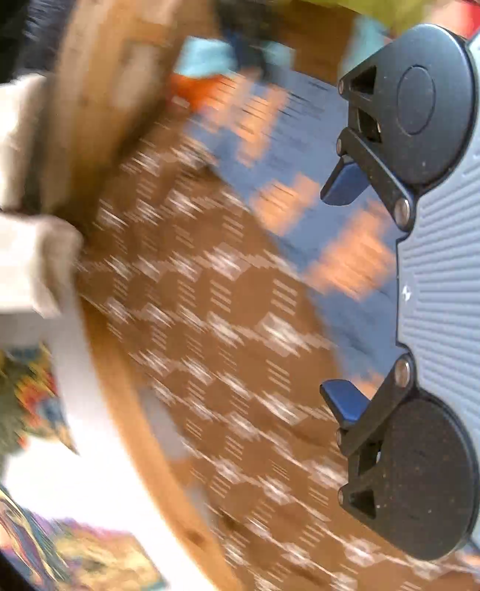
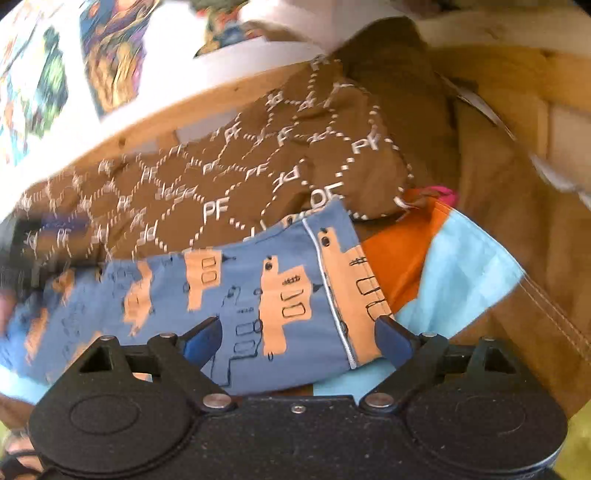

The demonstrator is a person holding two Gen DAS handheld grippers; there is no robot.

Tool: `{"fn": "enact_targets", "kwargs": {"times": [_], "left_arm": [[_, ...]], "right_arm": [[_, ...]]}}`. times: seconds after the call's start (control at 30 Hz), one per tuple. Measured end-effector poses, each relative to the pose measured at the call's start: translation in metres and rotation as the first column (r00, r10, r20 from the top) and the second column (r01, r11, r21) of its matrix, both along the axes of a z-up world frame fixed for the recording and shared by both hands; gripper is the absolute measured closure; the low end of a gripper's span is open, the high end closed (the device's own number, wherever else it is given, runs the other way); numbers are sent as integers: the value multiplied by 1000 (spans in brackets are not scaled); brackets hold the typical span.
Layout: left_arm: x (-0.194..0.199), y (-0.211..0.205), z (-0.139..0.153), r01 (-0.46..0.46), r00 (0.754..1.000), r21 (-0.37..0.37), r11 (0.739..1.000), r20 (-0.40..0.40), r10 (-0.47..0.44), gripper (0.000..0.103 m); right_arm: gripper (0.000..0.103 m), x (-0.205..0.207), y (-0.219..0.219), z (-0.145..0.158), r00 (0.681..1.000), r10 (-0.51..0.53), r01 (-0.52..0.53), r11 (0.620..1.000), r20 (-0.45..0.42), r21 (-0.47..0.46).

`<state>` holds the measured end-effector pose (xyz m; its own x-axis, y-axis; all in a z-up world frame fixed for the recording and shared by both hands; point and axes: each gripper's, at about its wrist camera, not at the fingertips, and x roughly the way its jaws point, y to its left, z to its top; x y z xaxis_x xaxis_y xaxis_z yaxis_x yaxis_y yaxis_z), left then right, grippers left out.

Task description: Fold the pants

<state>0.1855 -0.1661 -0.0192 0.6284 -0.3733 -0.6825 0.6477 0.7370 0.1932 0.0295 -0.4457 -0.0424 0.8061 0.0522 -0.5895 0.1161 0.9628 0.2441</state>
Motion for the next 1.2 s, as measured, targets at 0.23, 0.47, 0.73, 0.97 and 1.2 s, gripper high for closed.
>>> {"fn": "enact_targets", "kwargs": {"times": [0.23,0.47,0.73,0.97,1.2], "left_arm": [[-10,84,-1,-153,988,111,982,14,152,0],[39,103,18,-183,983,108,977,4,184,0],[116,120,7,-194,955,101,976,-209,212,17],[139,121,-8,-173,927,147,974,-310,211,69],[129,103,-13,-204,943,215,955,-218,250,98]], "right_arm": [[1,1,22,23,998,-43,45,998,37,-40],[1,34,78,15,985,173,-174,978,-12,-120],[1,56,131,4,917,396,-394,876,-53,-277],[1,71,156,-9,859,505,-499,782,-90,-374],[1,78,168,-14,839,535,-530,758,-102,-380]]}}
